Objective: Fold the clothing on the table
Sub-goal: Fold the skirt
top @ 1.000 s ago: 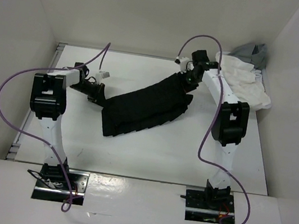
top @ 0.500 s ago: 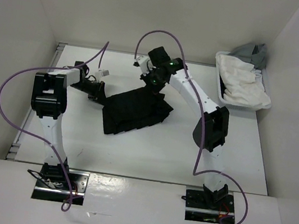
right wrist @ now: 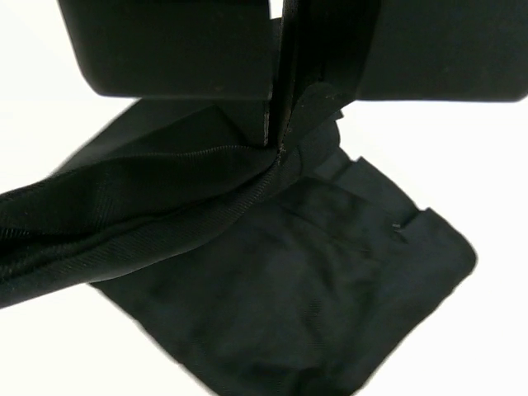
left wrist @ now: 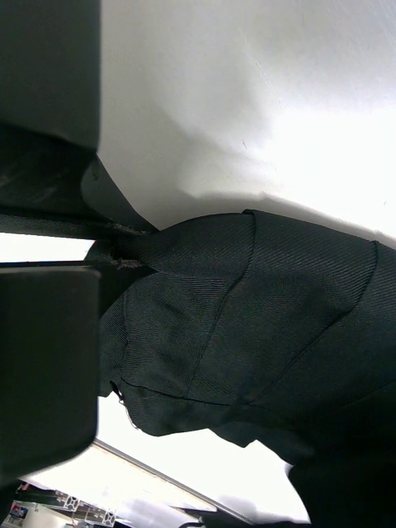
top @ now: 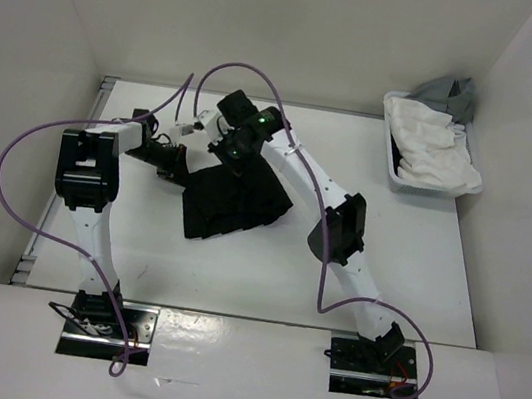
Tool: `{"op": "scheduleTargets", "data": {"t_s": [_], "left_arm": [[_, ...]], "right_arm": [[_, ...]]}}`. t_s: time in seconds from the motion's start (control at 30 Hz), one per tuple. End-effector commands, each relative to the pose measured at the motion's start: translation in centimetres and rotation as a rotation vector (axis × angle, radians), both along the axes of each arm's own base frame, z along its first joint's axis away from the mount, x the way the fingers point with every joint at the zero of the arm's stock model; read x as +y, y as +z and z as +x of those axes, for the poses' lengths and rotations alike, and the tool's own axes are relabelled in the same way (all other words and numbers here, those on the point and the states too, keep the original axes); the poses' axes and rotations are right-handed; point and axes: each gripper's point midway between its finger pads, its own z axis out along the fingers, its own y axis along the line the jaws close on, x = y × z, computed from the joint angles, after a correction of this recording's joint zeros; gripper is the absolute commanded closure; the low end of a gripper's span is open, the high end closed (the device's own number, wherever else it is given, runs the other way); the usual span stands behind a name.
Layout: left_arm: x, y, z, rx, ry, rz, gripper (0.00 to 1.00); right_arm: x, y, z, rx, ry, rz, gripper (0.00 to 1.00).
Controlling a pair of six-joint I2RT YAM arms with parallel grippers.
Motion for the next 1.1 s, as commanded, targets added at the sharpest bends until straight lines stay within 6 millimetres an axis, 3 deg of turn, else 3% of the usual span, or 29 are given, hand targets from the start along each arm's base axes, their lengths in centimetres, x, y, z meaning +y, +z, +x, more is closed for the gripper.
{"op": "scheduleTargets", "data": {"t_s": [0.0,0.17,0.4,0.53,0.73,0.93,1.07], "left_arm": [[-0.5,-0.8,-0.2,0.014,-0.003,-0.030,1.00],[-0.6,-0.7,-0.2,0.013,-0.005,-0.039,1.00],[-0.7,-0.5,-0.4,0.013,-0.005,-0.039,1.00],[-0.7,-0.5,-0.4,0.020,0.001,-0.040,1.00],[-0.7,-0.5,-0.4,0.020,0.001,-0.040,1.00],[-0.7,-0.5,-0.4,0.020,0.001,-0.040,1.00],[-0.7,-0.5,-0.4,0.020,0.001,-0.040,1.00]], "right_arm": [[1.9,0.3,-2.4,0.037,0.051,0.018,1.00],[3.7,-0.7,-4.4,0.056,0.101,0.010,1.00],[5.0,-0.4,-3.9,0.055,0.087,0.060,1.00],[5.6,-1.2,-3.9,0.075,0.081,0.076,1.00],[6.3,-1.5,-4.3,0.100,0.102,0.098,1.00],[7.4,-0.4,-5.4,0.101,0.129,0.131,1.00],[8.5,0.4,-6.6,0.108,0.158,0.162,0.88]]}}
